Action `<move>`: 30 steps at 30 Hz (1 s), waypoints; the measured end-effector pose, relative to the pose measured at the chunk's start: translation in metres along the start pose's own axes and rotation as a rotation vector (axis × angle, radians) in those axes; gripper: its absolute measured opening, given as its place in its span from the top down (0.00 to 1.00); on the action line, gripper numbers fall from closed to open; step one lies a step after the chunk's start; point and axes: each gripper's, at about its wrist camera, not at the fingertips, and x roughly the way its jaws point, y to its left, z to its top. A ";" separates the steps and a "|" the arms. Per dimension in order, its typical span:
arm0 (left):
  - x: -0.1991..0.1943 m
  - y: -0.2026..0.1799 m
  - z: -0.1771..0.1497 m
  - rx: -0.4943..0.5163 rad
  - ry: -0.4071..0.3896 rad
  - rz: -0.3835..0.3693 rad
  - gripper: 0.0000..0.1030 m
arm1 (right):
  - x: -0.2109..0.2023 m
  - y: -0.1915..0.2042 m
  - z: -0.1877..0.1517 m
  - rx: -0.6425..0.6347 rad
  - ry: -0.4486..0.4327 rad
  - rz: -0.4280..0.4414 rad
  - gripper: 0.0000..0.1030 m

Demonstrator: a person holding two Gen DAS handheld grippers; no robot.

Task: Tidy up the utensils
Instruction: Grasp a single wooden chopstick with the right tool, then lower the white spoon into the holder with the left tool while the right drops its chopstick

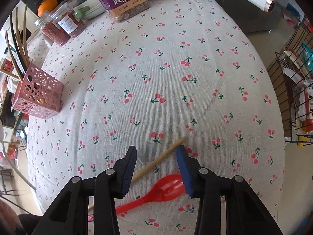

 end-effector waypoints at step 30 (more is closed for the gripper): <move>-0.083 0.078 0.011 -0.231 -0.427 0.068 0.64 | -0.084 0.100 0.021 -0.197 -0.430 0.206 0.95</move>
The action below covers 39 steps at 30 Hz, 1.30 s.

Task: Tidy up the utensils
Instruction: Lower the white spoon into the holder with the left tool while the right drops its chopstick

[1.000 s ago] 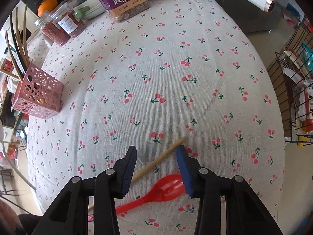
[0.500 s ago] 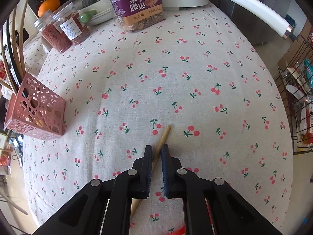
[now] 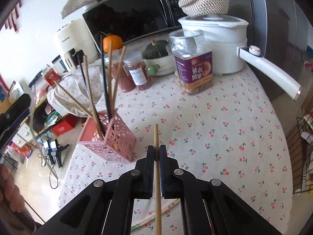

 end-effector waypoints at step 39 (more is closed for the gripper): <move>0.057 0.006 -0.013 -0.017 0.025 0.095 0.37 | -0.113 0.033 0.038 -0.054 -0.339 0.108 0.96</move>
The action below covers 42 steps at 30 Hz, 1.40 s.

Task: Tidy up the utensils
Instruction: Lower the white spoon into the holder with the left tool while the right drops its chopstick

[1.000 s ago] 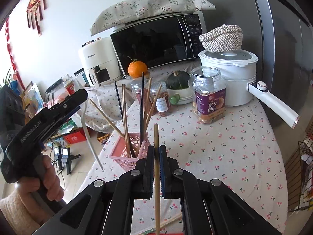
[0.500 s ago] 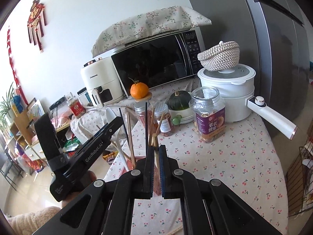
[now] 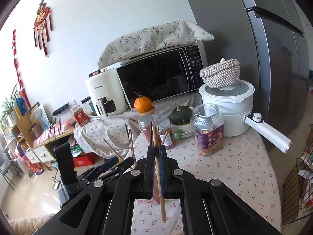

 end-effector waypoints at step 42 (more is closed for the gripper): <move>-0.023 0.012 -0.019 0.142 0.284 0.191 0.26 | 0.062 0.027 0.034 0.108 0.018 0.067 0.94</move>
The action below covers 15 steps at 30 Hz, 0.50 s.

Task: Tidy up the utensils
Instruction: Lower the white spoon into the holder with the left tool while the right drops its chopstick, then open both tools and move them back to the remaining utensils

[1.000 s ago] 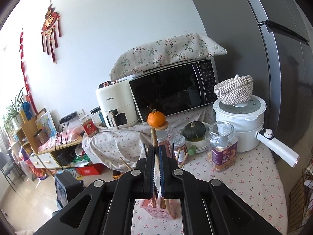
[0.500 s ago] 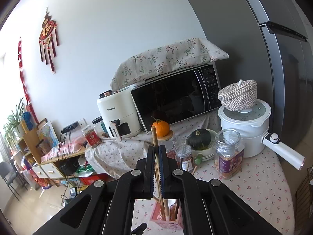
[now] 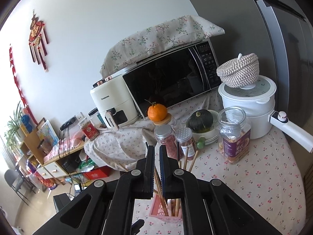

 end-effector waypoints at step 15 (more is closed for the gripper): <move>0.017 -0.027 -0.008 0.045 0.133 -0.135 0.20 | -0.036 -0.047 -0.026 -0.007 0.118 -0.129 0.40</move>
